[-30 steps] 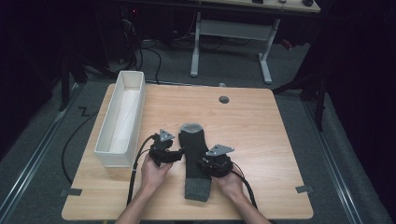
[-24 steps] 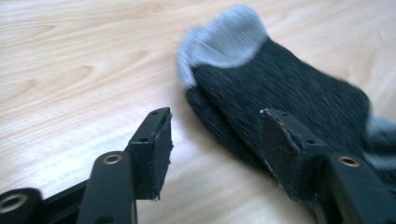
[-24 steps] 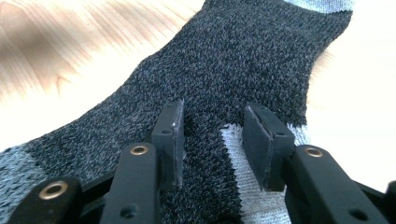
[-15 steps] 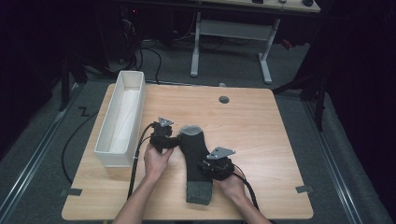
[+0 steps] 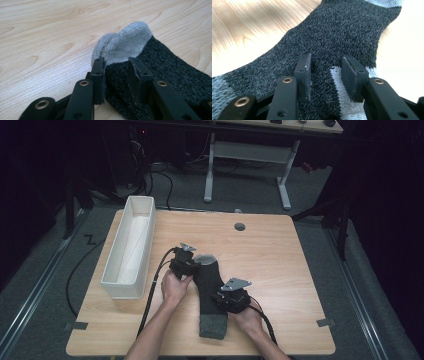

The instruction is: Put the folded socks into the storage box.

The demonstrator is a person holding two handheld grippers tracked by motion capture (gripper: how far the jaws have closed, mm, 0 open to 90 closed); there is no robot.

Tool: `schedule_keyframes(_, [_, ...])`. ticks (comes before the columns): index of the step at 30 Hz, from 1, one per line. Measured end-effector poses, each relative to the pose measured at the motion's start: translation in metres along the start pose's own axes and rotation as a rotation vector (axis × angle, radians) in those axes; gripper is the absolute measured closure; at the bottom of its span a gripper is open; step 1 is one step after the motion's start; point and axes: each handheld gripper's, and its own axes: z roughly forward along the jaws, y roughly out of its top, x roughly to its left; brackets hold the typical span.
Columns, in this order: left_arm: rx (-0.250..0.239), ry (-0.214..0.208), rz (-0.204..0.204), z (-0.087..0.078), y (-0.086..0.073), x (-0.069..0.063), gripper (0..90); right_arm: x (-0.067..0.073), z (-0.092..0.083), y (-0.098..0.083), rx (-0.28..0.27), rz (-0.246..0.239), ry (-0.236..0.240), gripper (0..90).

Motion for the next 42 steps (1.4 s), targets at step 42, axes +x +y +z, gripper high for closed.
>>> schedule_keyframes(42, [-0.087, -0.016, 0.093, -0.003, 0.001, -0.004, 87.2, 0.001, 0.001, -0.001, -0.001, -0.009, -0.006, 60.2])
